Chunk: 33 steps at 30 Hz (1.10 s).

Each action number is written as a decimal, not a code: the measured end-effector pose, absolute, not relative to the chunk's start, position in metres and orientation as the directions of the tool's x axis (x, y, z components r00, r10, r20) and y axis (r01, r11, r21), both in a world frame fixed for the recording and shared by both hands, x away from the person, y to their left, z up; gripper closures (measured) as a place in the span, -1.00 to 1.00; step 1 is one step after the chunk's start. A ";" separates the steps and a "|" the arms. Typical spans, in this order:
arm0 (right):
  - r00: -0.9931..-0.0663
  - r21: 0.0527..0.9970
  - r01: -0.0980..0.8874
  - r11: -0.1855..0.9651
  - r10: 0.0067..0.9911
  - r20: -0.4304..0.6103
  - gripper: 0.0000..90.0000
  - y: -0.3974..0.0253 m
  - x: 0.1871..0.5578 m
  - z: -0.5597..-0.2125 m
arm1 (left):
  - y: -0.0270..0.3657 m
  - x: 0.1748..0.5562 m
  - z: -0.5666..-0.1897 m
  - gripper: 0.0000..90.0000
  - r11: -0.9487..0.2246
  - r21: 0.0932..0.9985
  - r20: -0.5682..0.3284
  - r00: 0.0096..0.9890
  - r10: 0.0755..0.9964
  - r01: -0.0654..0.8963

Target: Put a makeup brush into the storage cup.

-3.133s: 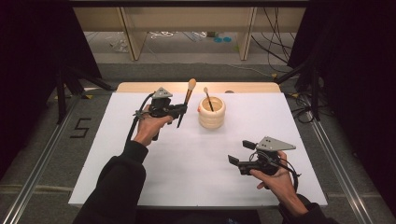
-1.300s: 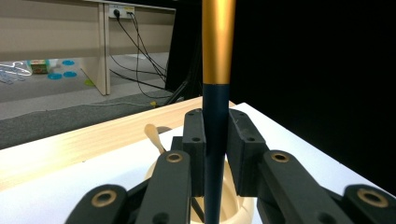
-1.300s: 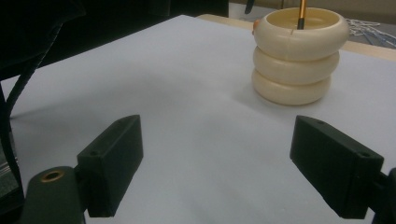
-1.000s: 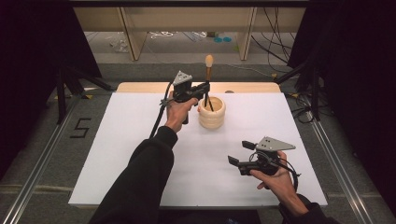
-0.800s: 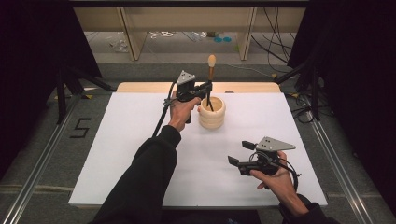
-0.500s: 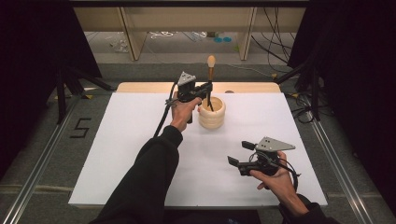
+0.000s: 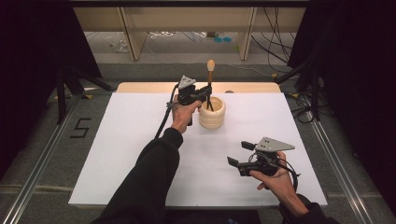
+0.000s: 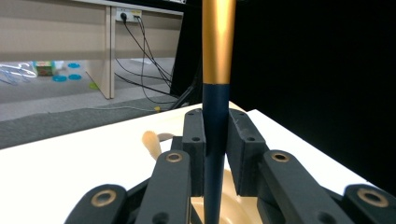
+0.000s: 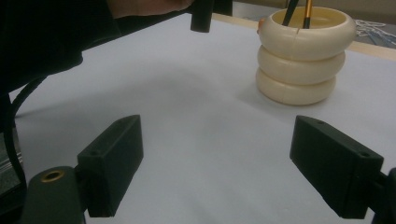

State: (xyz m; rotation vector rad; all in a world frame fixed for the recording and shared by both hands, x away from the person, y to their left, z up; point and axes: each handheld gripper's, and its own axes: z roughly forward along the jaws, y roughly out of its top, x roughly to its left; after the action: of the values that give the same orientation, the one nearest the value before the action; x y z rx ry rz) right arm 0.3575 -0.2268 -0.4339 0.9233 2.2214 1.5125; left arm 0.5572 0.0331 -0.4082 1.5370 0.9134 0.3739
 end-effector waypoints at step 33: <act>-0.751 0.909 0.338 0.243 0.652 0.105 -0.60 -0.227 0.358 -0.434 | 0.034 0.554 -0.430 0.73 -0.013 0.935 -0.234 0.645 0.727 0.354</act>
State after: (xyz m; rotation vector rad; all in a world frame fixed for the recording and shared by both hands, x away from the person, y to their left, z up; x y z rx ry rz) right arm 0.3577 -0.2265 -0.4342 0.9189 2.2246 1.5100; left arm 0.5541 0.0338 -0.4297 1.6184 0.9092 0.3725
